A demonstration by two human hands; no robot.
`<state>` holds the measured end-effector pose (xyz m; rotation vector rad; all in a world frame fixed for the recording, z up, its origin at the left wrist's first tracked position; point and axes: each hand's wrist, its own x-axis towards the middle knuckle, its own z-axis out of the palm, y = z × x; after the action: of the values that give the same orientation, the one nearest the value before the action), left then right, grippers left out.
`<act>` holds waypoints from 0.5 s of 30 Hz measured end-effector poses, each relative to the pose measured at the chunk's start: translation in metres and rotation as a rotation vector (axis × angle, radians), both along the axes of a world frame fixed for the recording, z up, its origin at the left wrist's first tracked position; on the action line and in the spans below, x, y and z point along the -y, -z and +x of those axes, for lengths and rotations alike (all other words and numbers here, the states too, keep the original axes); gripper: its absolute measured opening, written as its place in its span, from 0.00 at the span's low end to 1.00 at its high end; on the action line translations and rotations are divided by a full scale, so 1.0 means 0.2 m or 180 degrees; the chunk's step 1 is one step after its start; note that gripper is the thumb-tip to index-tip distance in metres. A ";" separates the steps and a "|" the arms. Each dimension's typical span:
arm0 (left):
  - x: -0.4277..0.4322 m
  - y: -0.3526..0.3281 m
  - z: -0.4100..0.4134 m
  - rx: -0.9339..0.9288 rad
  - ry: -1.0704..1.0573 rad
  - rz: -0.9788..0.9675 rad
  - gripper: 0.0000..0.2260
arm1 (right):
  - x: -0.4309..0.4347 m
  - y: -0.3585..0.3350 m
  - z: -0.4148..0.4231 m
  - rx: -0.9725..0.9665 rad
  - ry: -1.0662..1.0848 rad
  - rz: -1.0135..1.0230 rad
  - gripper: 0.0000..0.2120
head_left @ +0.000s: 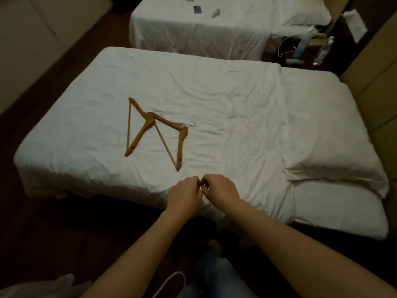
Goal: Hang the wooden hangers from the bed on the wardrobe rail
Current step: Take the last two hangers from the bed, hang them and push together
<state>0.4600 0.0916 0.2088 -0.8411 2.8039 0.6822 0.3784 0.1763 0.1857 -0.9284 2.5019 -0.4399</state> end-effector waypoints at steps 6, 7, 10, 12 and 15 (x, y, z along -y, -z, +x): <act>0.39 0.12 -0.13 0.0195 -0.0113 0.0078 0.11 | 0.38 0.09 -0.15 0.0092 -0.0137 0.0160 0.13; 0.47 0.14 -0.16 0.0242 -0.0099 0.0074 0.11 | 0.44 0.11 -0.17 0.0111 -0.0132 0.0182 0.13; 0.70 0.18 -0.26 0.0301 -0.0037 0.0075 0.12 | 0.65 0.18 -0.24 0.0223 -0.0077 0.0255 0.13; 0.89 0.22 -0.35 0.0254 -0.0057 0.0178 0.12 | 0.83 0.23 -0.32 0.0301 0.0012 0.0267 0.13; 1.17 0.28 -0.50 0.0173 -0.0089 0.0292 0.11 | 1.08 0.30 -0.46 0.0353 0.0239 0.0213 0.14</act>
<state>0.3599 -0.1422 0.1523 -0.8699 2.6952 0.7738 0.2865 -0.0402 0.1263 -0.7654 2.4409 -0.4170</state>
